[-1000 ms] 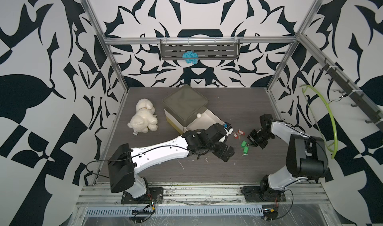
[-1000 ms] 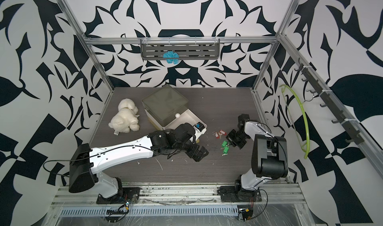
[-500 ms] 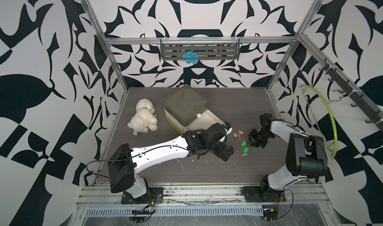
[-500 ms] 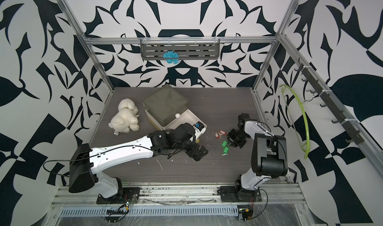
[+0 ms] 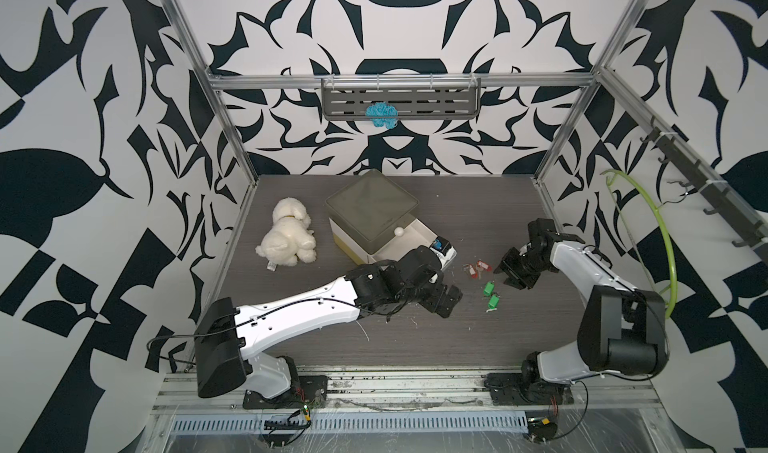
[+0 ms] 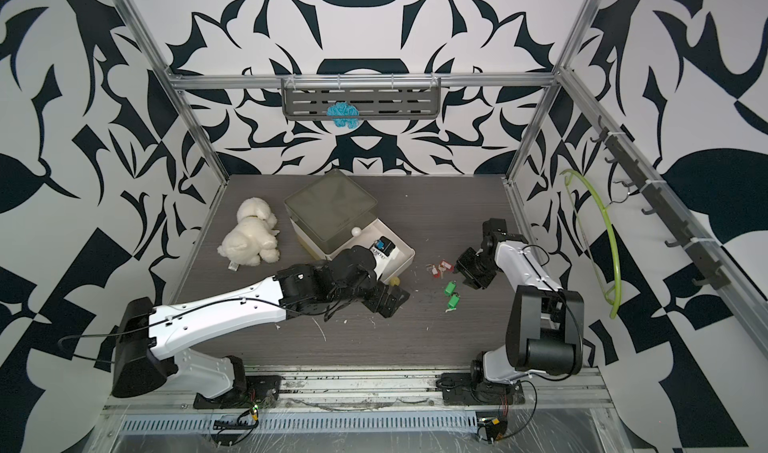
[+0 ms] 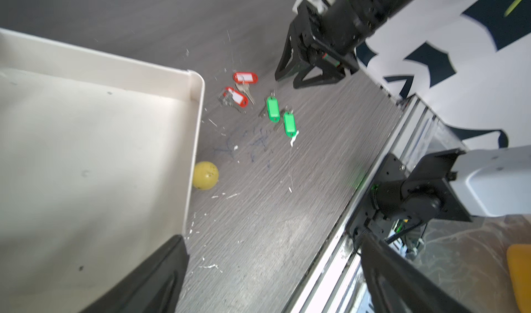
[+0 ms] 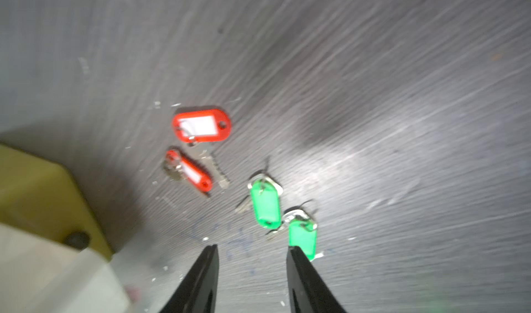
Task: Take the keys out of the drawer
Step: Place the key at the center of the board, then close the drawer in the storage box.
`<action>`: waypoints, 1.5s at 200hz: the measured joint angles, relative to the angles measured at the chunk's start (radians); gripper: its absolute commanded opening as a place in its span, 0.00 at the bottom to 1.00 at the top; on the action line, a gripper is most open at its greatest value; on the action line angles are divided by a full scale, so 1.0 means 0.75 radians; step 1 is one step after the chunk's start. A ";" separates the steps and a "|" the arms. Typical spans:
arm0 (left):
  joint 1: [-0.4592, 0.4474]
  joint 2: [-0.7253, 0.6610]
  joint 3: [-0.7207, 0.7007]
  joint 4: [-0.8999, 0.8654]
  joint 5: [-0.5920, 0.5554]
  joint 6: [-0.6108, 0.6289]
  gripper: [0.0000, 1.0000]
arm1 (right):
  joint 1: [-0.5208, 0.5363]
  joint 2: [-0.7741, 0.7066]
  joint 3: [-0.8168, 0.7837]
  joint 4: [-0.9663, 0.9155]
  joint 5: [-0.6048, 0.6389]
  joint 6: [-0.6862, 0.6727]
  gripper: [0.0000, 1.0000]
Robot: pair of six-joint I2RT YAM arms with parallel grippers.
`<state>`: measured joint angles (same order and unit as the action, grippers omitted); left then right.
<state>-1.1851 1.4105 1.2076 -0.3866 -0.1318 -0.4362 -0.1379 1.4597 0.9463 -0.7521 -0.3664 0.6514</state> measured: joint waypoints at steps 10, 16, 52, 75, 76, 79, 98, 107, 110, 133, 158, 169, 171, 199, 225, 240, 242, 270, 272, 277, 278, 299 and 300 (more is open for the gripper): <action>0.000 -0.045 -0.024 0.001 -0.026 -0.007 0.99 | 0.000 -0.021 0.008 0.005 -0.038 0.019 0.76; 0.000 -0.071 -0.040 0.004 -0.043 -0.010 0.99 | 0.000 -0.035 0.011 0.008 -0.055 0.014 0.77; 0.000 -0.264 -0.164 0.010 -0.166 -0.034 0.99 | 0.000 -0.142 0.013 0.058 -0.156 0.058 0.77; 0.012 -0.408 -0.224 0.001 -0.251 -0.065 0.99 | 0.000 -0.225 0.013 0.120 -0.218 0.084 0.77; 0.013 -0.412 -0.226 0.001 -0.252 -0.067 0.99 | 0.000 -0.228 0.013 0.122 -0.220 0.085 0.77; 0.017 -0.428 -0.231 -0.001 -0.260 -0.072 0.99 | 0.000 -0.240 0.013 0.133 -0.231 0.090 0.77; 0.082 -0.530 -0.258 -0.019 -0.275 -0.112 0.99 | 0.012 -0.291 0.011 0.184 -0.285 0.110 0.77; 0.139 -0.569 -0.269 -0.032 -0.268 -0.133 0.99 | 0.026 -0.309 0.011 0.200 -0.301 0.112 0.76; 0.166 -0.582 -0.272 -0.038 -0.263 -0.144 0.99 | 0.036 -0.315 0.011 0.204 -0.306 0.112 0.75; 0.390 -0.647 -0.289 -0.084 -0.162 -0.188 0.99 | 0.129 -0.344 0.011 0.205 -0.315 0.112 0.73; 0.621 -0.625 -0.251 -0.138 -0.007 -0.197 0.99 | 0.238 -0.373 0.011 0.180 -0.304 0.111 0.70; 0.703 -0.573 -0.192 -0.177 0.066 -0.196 0.99 | 0.273 -0.382 0.003 0.166 -0.300 0.111 0.67; 0.713 -0.564 -0.185 -0.180 0.074 -0.195 0.99 | 0.279 -0.384 -0.001 0.165 -0.299 0.111 0.65; 0.855 -0.377 0.000 -0.243 0.233 -0.190 0.99 | 0.317 -0.392 -0.071 0.133 -0.280 0.144 0.46; 0.928 -0.246 0.105 -0.245 0.337 -0.190 0.99 | 0.370 -0.392 -0.154 0.116 -0.247 0.182 0.38; 0.960 -0.183 0.150 -0.245 0.396 -0.194 0.99 | 0.419 -0.392 -0.192 0.119 -0.233 0.215 0.35; 0.964 -0.171 0.157 -0.244 0.405 -0.196 0.99 | 0.425 -0.392 -0.195 0.120 -0.232 0.215 0.34; 1.005 -0.048 0.217 -0.235 0.497 -0.223 0.99 | 0.489 -0.391 -0.244 0.174 -0.224 0.278 0.31; 1.007 -0.040 0.218 -0.234 0.504 -0.223 0.99 | 0.492 -0.391 -0.247 0.179 -0.224 0.281 0.31; 1.011 -0.025 0.221 -0.233 0.516 -0.228 0.99 | 0.498 -0.388 -0.254 0.190 -0.223 0.291 0.31; 1.012 -0.020 0.222 -0.232 0.520 -0.230 0.99 | 0.499 -0.388 -0.255 0.191 -0.223 0.292 0.31; 1.021 0.036 0.231 -0.222 0.569 -0.251 0.99 | 0.513 -0.349 -0.264 0.230 -0.219 0.321 0.31; 1.021 0.037 0.232 -0.222 0.570 -0.253 0.99 | 0.513 -0.346 -0.264 0.233 -0.219 0.322 0.31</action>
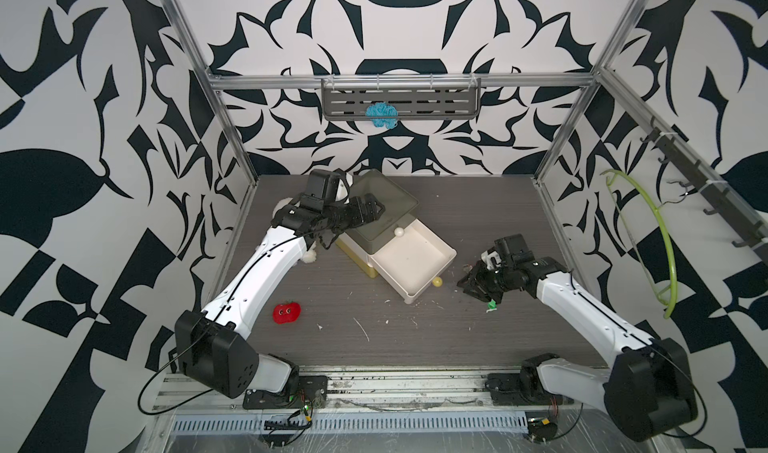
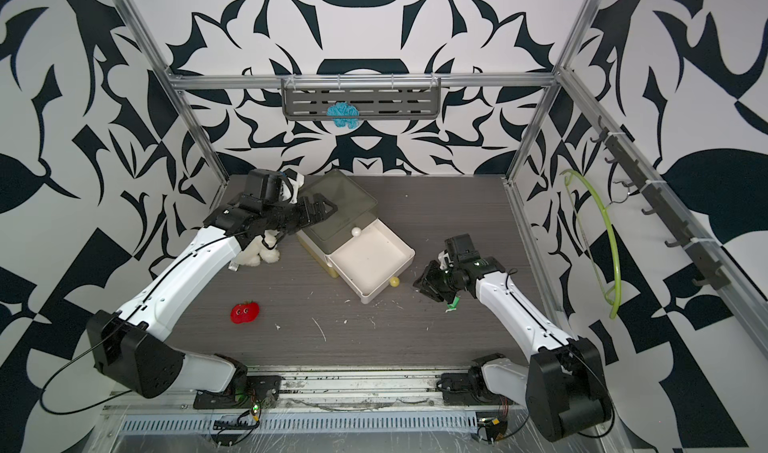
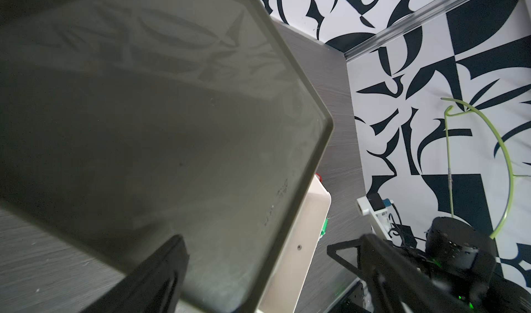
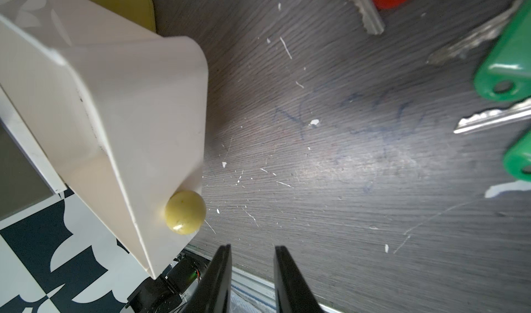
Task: Take the keys out of the drawer
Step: Close the drawer in the storage box.
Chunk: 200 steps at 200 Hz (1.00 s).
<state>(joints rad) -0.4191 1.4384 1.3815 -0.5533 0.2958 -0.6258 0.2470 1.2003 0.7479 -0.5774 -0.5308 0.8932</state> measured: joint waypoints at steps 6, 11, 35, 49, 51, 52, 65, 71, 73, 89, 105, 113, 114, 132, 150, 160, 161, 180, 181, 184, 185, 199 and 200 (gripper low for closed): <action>0.001 0.012 0.003 0.004 0.010 -0.005 0.99 | 0.003 0.017 0.000 0.014 0.001 0.006 0.31; 0.001 0.019 0.005 0.009 0.019 -0.010 0.99 | 0.006 0.033 0.000 0.028 0.001 0.010 0.31; 0.000 0.043 0.010 0.025 0.051 -0.021 0.99 | 0.016 0.099 0.002 0.076 0.002 0.030 0.31; 0.000 0.049 0.010 0.031 0.063 -0.030 0.99 | 0.026 0.132 0.009 0.094 0.006 0.036 0.31; 0.000 0.049 0.010 0.032 0.064 -0.030 0.99 | 0.028 0.138 0.011 0.097 0.006 0.037 0.31; 0.000 0.049 0.010 0.033 0.066 -0.030 0.99 | 0.029 0.139 0.012 0.098 0.006 0.038 0.31; 0.000 0.050 0.007 0.043 0.075 -0.036 0.99 | 0.043 0.169 0.027 0.116 0.011 0.045 0.31; 0.000 0.050 0.005 0.047 0.079 -0.039 0.99 | 0.049 0.180 0.033 0.128 0.012 0.051 0.31; 0.000 0.050 0.004 0.048 0.081 -0.039 0.99 | 0.051 0.184 0.035 0.132 0.012 0.053 0.31; 0.000 0.051 -0.002 0.052 0.086 -0.040 0.99 | 0.067 0.212 0.051 0.163 0.016 0.068 0.31; 0.000 0.051 -0.002 0.053 0.090 -0.040 0.99 | 0.080 0.241 0.067 0.190 0.017 0.083 0.31; 0.000 0.051 -0.002 0.053 0.091 -0.039 0.99 | 0.088 0.258 0.078 0.205 0.018 0.093 0.31; 0.000 0.051 -0.002 0.053 0.091 -0.039 0.99 | 0.089 0.260 0.078 0.207 0.018 0.094 0.31; 0.000 0.051 -0.009 0.055 0.091 -0.039 0.99 | 0.106 0.296 0.099 0.243 0.021 0.114 0.31; 0.000 0.051 -0.021 0.074 0.093 -0.039 0.99 | 0.121 0.318 0.115 0.260 0.027 0.137 0.31; 0.000 0.051 -0.024 0.081 0.095 -0.039 0.99 | 0.128 0.327 0.119 0.266 0.034 0.149 0.31; 0.000 0.051 -0.024 0.082 0.095 -0.039 0.99 | 0.128 0.327 0.119 0.267 0.035 0.150 0.31; 0.000 0.050 -0.028 0.090 0.097 -0.039 0.99 | 0.144 0.339 0.119 0.284 0.046 0.180 0.31; 0.000 0.050 -0.028 0.090 0.097 -0.039 0.99 | 0.145 0.339 0.119 0.286 0.046 0.182 0.31; 0.000 0.050 -0.030 0.093 0.098 -0.039 0.99 | 0.149 0.341 0.119 0.291 0.047 0.188 0.31; 0.000 0.050 -0.031 0.094 0.098 -0.039 0.99 | 0.150 0.341 0.119 0.292 0.048 0.189 0.31; 0.000 0.049 -0.037 0.105 0.102 -0.040 0.99 | 0.166 0.348 0.119 0.327 0.052 0.216 0.31; 0.000 0.049 -0.037 0.106 0.103 -0.039 0.99 | 0.168 0.349 0.119 0.331 0.052 0.218 0.31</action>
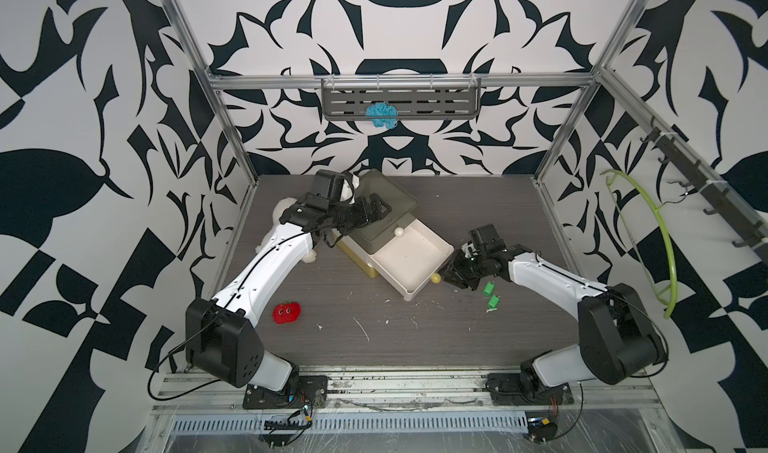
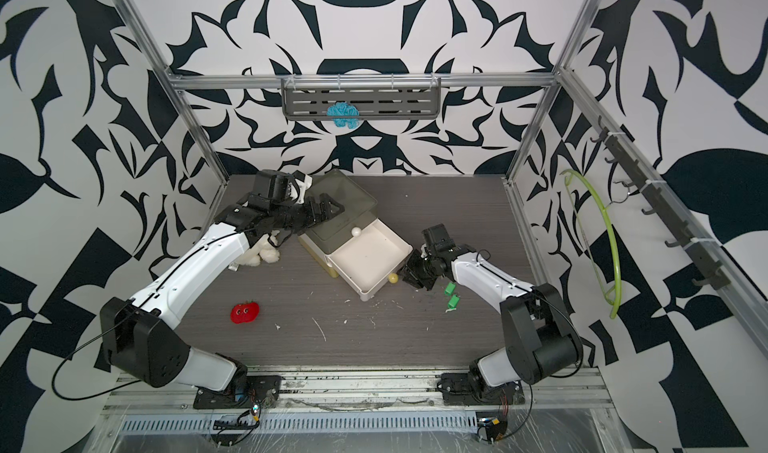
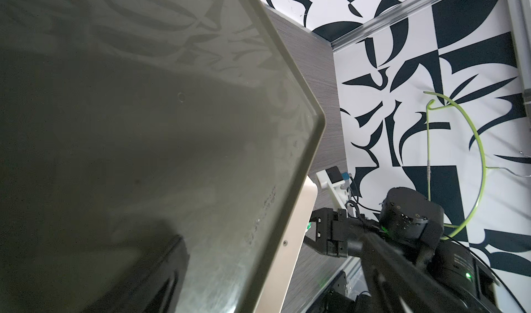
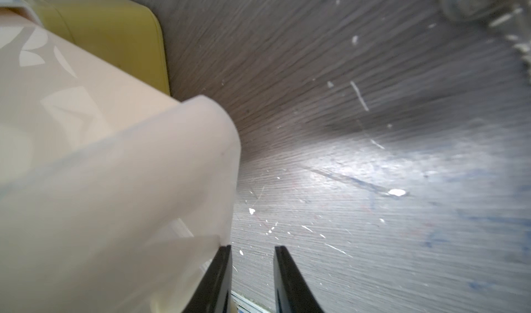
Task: Take the keys out of the drawer
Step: Close the drawer in the storage box.
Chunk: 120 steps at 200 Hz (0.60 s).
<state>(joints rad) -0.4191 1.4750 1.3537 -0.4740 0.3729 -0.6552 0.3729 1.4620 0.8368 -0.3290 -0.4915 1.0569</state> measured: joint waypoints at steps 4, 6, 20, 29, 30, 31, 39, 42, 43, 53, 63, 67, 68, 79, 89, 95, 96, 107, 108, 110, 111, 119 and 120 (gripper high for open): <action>0.000 0.000 -0.001 0.002 0.001 0.000 0.99 | 0.005 0.002 0.000 0.013 0.001 0.007 0.31; 0.000 0.000 -0.002 0.004 0.002 0.000 0.99 | 0.007 0.002 0.000 0.021 0.002 0.012 0.31; 0.000 -0.001 -0.004 0.009 0.005 -0.001 0.99 | 0.020 0.002 0.000 0.082 0.004 0.041 0.31; 0.000 -0.001 -0.006 0.011 0.008 0.000 0.99 | 0.023 0.002 0.000 0.126 0.004 0.060 0.31; 0.000 -0.001 -0.006 0.011 0.008 0.000 0.99 | 0.024 0.002 0.000 0.129 0.004 0.063 0.31; 0.000 -0.001 -0.006 0.012 0.008 0.000 0.99 | 0.024 0.002 0.000 0.136 0.004 0.065 0.31; 0.000 -0.001 -0.006 0.012 0.009 0.000 0.99 | 0.028 0.002 -0.001 0.169 0.004 0.082 0.31; 0.000 -0.001 -0.006 0.013 0.009 0.000 0.99 | 0.028 0.002 -0.001 0.179 0.004 0.086 0.32; 0.000 -0.001 -0.006 0.013 0.009 0.000 0.99 | 0.029 0.002 -0.001 0.186 0.004 0.089 0.32; 0.000 -0.001 -0.008 0.016 0.011 0.000 0.99 | 0.030 0.002 -0.003 0.220 0.004 0.105 0.32; 0.000 -0.001 -0.009 0.017 0.012 0.000 0.99 | 0.031 0.006 -0.005 0.249 0.004 0.120 0.32; 0.000 -0.001 -0.009 0.018 0.012 0.000 0.99 | 0.031 0.009 -0.005 0.259 0.003 0.126 0.32; 0.000 -0.001 -0.009 0.018 0.012 0.000 0.99 | 0.031 0.010 -0.005 0.260 0.004 0.126 0.32; 0.000 -0.003 -0.011 0.019 0.013 0.001 0.99 | 0.032 0.027 -0.005 0.287 0.003 0.136 0.32; 0.000 -0.004 -0.012 0.019 0.013 0.001 0.99 | 0.033 0.045 -0.005 0.307 0.003 0.144 0.32; 0.000 -0.005 -0.013 0.019 0.013 0.001 0.99 | 0.034 0.057 -0.005 0.318 0.003 0.149 0.32; 0.000 -0.005 -0.014 0.019 0.013 0.001 0.99 | 0.034 0.058 -0.005 0.320 0.003 0.149 0.32; 0.000 -0.010 -0.019 0.022 0.013 0.001 0.99 | 0.035 0.081 -0.005 0.337 0.003 0.158 0.32; 0.000 -0.011 -0.020 0.022 0.013 0.001 0.99 | 0.035 0.083 -0.005 0.339 0.003 0.159 0.32; 0.000 -0.012 -0.022 0.023 0.013 0.001 0.99 | 0.036 0.088 -0.005 0.343 0.003 0.160 0.32; 0.000 -0.012 -0.022 0.023 0.013 0.001 0.99 | 0.036 0.090 -0.005 0.344 0.003 0.160 0.32; 0.000 -0.018 -0.027 0.024 0.013 0.001 0.99 | 0.037 0.105 -0.005 0.356 0.003 0.165 0.32; 0.000 -0.019 -0.027 0.024 0.013 0.001 0.99 | 0.037 0.107 -0.005 0.356 0.003 0.166 0.32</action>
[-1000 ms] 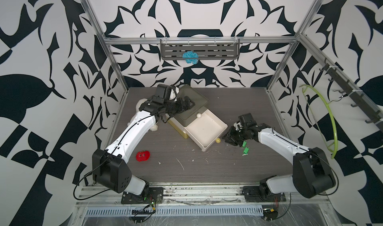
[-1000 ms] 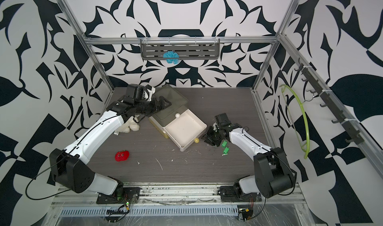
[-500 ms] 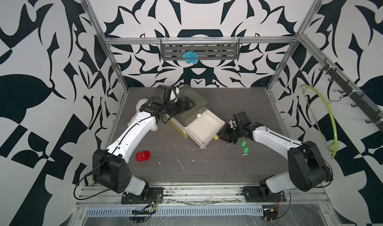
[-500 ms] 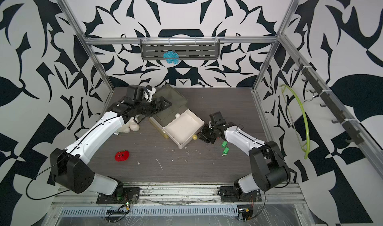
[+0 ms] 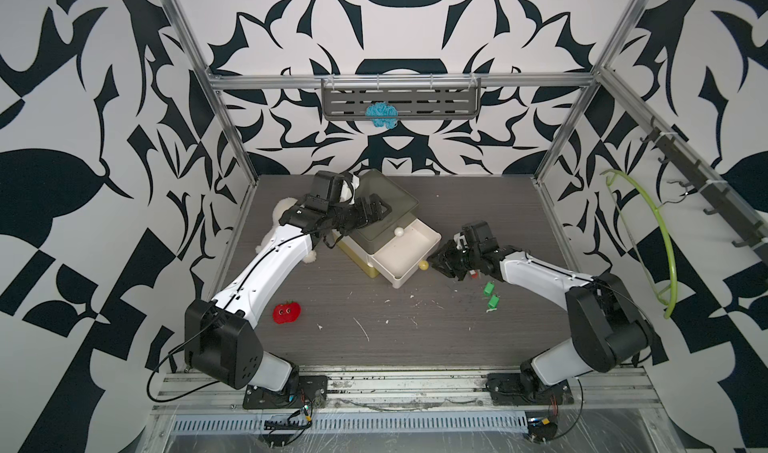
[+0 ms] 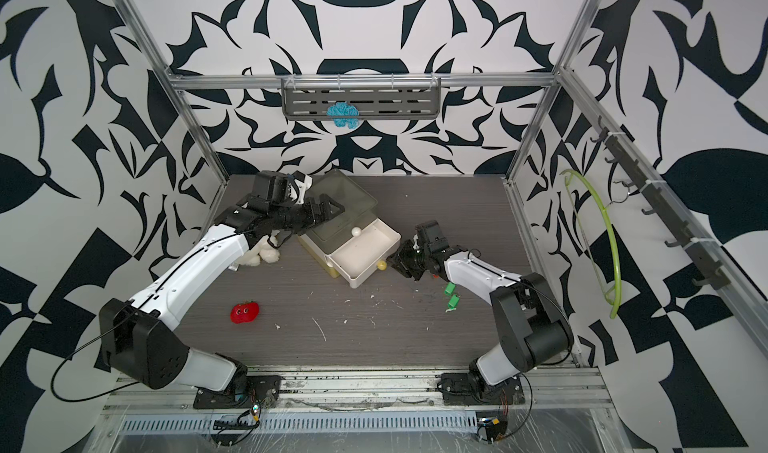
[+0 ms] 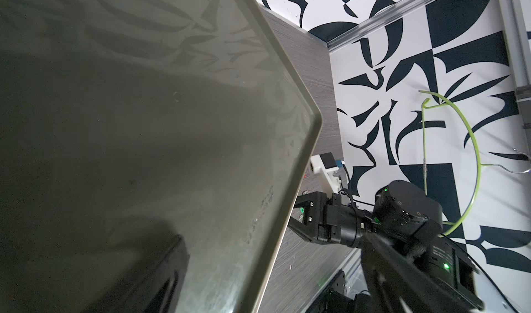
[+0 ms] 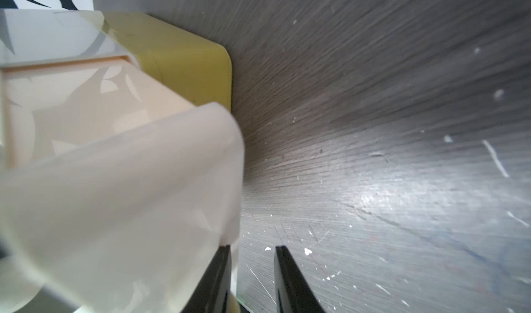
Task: Take the keys out of the drawer
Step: Close the drawer in the storage box.
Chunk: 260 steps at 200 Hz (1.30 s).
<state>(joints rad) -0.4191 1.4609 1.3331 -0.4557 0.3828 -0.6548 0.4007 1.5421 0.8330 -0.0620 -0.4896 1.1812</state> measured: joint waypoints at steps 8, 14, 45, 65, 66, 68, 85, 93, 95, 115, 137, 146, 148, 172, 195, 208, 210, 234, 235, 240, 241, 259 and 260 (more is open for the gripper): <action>0.000 -0.004 -0.004 -0.001 -0.001 0.000 0.99 | 0.001 0.015 0.000 0.012 0.000 0.006 0.32; 0.000 -0.007 -0.006 -0.001 -0.001 0.000 0.99 | 0.002 0.024 0.000 0.021 0.000 0.012 0.32; 0.000 -0.018 -0.008 -0.012 -0.002 0.002 0.99 | 0.005 0.061 0.001 0.070 0.000 0.044 0.32; 0.000 -0.043 -0.015 -0.025 -0.006 0.011 0.99 | 0.011 0.087 0.013 0.094 0.000 0.063 0.32; 0.000 -0.043 -0.015 -0.026 -0.006 0.011 0.99 | 0.011 0.087 0.014 0.094 0.000 0.063 0.32; 0.000 -0.046 -0.015 -0.027 -0.006 0.011 0.99 | 0.012 0.092 0.016 0.095 0.000 0.064 0.32; 0.000 -0.070 -0.015 -0.031 -0.007 0.022 0.99 | 0.018 0.120 0.042 0.111 0.000 0.070 0.32; 0.000 -0.082 -0.015 -0.035 -0.008 0.026 0.99 | 0.020 0.130 0.054 0.117 0.001 0.072 0.32; 0.000 -0.084 -0.015 -0.037 -0.008 0.028 0.99 | 0.021 0.132 0.057 0.119 0.001 0.073 0.32; 0.000 -0.105 -0.015 -0.053 -0.011 0.039 0.99 | 0.027 0.154 0.091 0.129 0.001 0.078 0.32; 0.000 -0.128 -0.024 -0.067 -0.018 0.051 0.99 | 0.034 0.178 0.121 0.144 0.000 0.087 0.32; 0.000 -0.140 -0.031 -0.070 -0.024 0.056 0.99 | 0.037 0.190 0.132 0.150 0.000 0.092 0.32; 0.001 -0.143 -0.033 -0.070 -0.026 0.057 0.99 | 0.037 0.192 0.134 0.151 0.001 0.093 0.32; 0.001 -0.196 -0.064 -0.084 -0.042 0.071 0.99 | 0.046 0.230 0.164 0.160 0.000 0.099 0.32; 0.001 -0.284 -0.113 -0.098 -0.065 0.080 0.99 | 0.055 0.270 0.197 0.168 0.000 0.104 0.32; 0.002 -0.341 -0.145 -0.108 -0.077 0.085 0.99 | 0.063 0.297 0.222 0.173 0.001 0.107 0.32; 0.002 -0.352 -0.151 -0.108 -0.078 0.086 0.99 | 0.064 0.302 0.227 0.175 0.001 0.108 0.32; 0.003 -0.444 -0.217 -0.117 -0.102 0.097 0.99 | 0.078 0.347 0.272 0.180 0.001 0.113 0.32; 0.003 -0.446 -0.219 -0.117 -0.103 0.098 0.99 | 0.079 0.348 0.274 0.180 0.000 0.113 0.32; 0.003 -0.464 -0.237 -0.119 -0.108 0.100 0.99 | 0.081 0.357 0.282 0.180 -0.001 0.115 0.32; 0.003 -0.466 -0.239 -0.119 -0.109 0.101 0.99 | 0.081 0.358 0.284 0.180 0.000 0.116 0.32; 0.004 -0.516 -0.297 -0.127 -0.126 0.102 0.99 | 0.089 0.388 0.314 0.180 -0.003 0.122 0.32; 0.004 -0.518 -0.299 -0.127 -0.127 0.102 0.99 | 0.089 0.390 0.316 0.180 -0.003 0.122 0.32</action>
<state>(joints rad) -0.4160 1.0721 1.1088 -0.5507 0.2878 -0.5781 0.4671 1.8343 1.0698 0.0731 -0.4919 1.2728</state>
